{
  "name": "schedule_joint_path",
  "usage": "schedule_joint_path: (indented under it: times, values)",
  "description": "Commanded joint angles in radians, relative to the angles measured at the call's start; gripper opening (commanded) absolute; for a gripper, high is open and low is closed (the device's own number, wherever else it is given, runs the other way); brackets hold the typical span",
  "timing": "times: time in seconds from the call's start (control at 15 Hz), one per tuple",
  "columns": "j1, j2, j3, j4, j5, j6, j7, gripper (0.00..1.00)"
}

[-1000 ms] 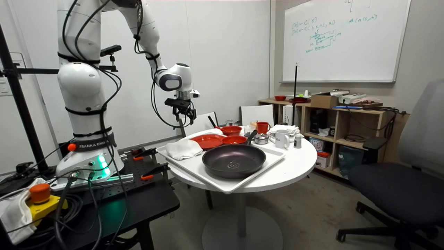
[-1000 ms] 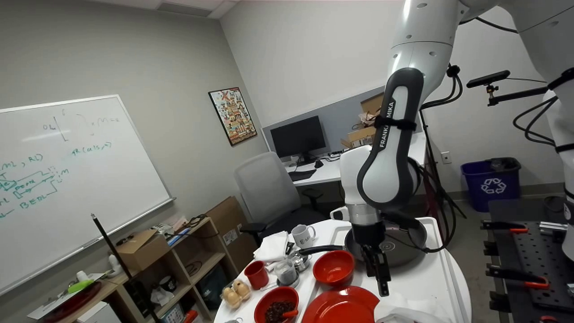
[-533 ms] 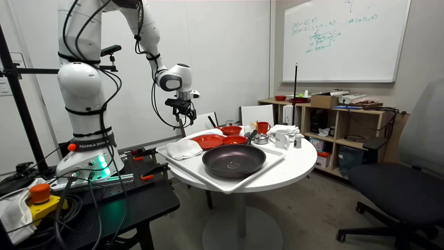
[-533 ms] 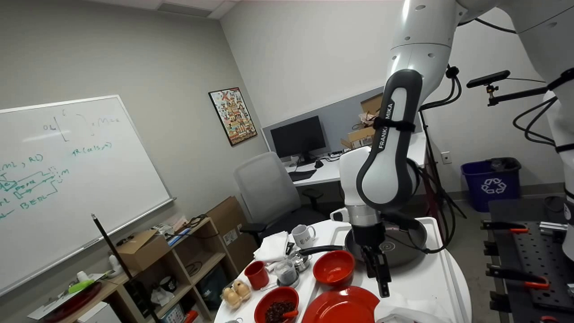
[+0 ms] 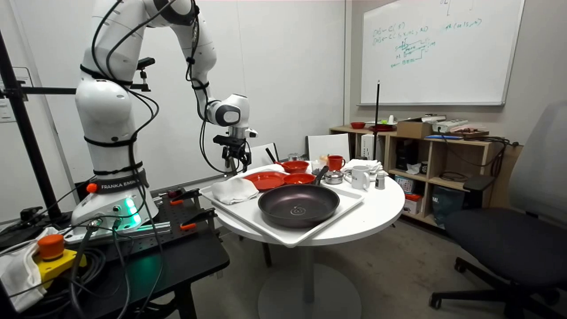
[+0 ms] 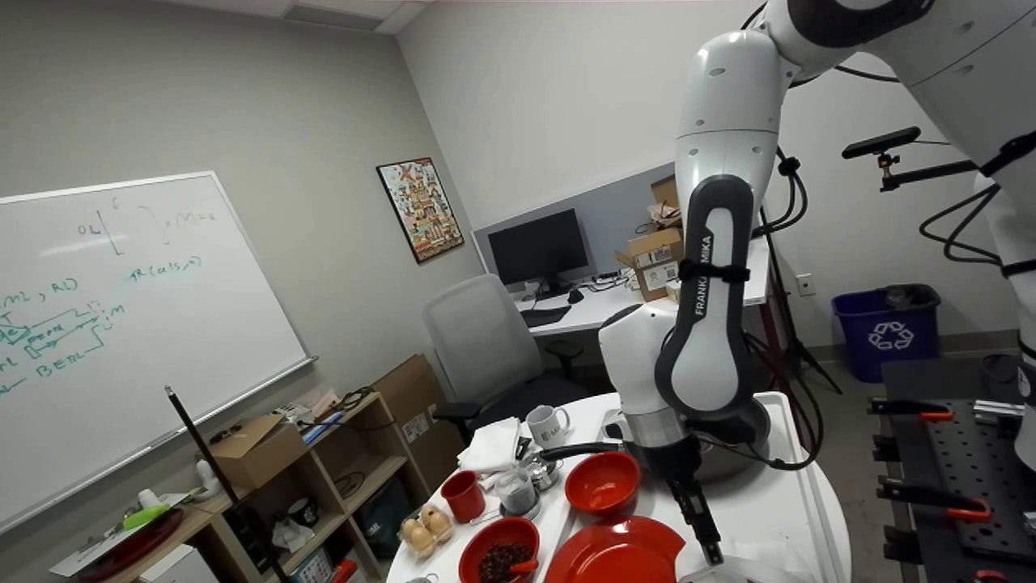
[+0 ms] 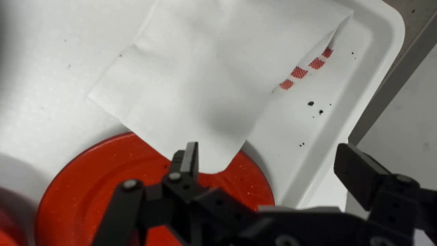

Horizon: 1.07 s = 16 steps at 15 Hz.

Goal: Pick up the white towel from the tray, wipe the inside of the black pan and put the towel back on the tray.

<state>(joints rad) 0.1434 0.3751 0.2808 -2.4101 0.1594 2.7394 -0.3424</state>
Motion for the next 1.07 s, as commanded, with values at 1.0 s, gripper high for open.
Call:
schedule_joint_path:
  times: [1.0]
  values:
    - [0.261, 0.205, -0.241, 0.092, -0.341, -0.039, 0.494, 1.00]
